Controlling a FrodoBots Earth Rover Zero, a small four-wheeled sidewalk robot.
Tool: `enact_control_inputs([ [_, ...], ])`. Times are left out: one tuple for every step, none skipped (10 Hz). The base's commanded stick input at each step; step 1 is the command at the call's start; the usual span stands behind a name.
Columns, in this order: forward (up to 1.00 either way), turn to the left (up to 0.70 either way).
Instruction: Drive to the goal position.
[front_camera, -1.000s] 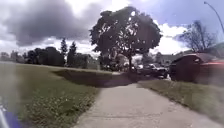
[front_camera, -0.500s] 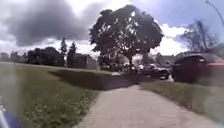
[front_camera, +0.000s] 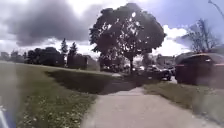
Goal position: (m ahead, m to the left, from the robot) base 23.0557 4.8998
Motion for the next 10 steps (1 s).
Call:
enact_control_inputs([
  [0.70, 0.00],
  [0.70, 0.00],
  [0.70, 0.00],
  [0.70, 0.00],
  [0.70, 0.00],
  [0.70, 0.00],
  [0.70, 0.00],
  [0.70, 0.00],
  [0.70, 0.00],
  [0.70, 0.00],
])
